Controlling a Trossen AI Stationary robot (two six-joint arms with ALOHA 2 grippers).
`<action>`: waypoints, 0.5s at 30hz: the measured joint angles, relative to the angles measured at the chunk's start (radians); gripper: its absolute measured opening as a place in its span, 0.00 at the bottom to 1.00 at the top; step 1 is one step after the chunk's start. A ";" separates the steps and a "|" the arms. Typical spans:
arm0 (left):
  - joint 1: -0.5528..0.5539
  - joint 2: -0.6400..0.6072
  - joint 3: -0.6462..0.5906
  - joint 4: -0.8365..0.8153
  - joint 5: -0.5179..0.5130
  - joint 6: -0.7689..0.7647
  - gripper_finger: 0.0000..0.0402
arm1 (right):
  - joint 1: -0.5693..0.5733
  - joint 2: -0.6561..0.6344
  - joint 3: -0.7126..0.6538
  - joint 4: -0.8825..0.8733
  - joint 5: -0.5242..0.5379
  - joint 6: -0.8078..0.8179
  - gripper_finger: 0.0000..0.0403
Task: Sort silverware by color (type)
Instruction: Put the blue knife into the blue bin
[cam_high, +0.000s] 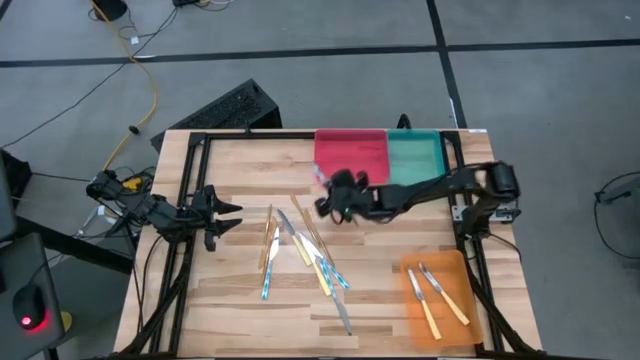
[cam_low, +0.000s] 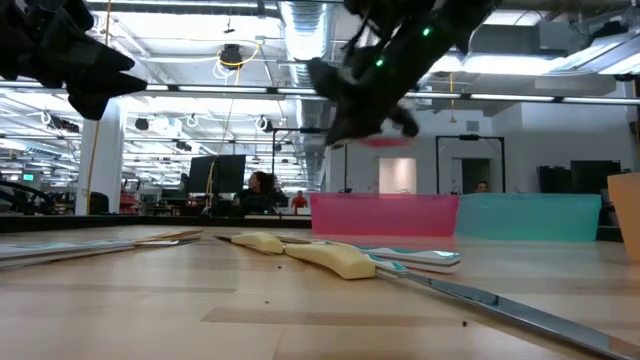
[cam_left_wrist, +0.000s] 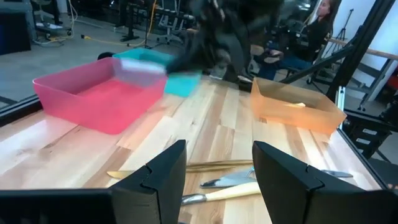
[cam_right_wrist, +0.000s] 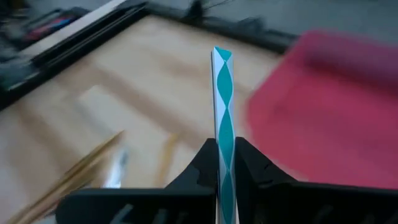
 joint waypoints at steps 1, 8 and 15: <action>0.000 0.000 0.000 -0.008 0.000 -0.004 0.42 | -0.013 -0.025 0.000 -0.041 0.024 -0.006 0.08; 0.000 0.000 0.000 -0.019 0.000 -0.016 0.42 | -0.126 -0.165 0.001 -0.406 0.159 0.077 0.08; 0.000 0.000 0.000 -0.018 -0.004 -0.015 0.42 | -0.245 -0.186 -0.035 -0.708 0.199 0.343 0.08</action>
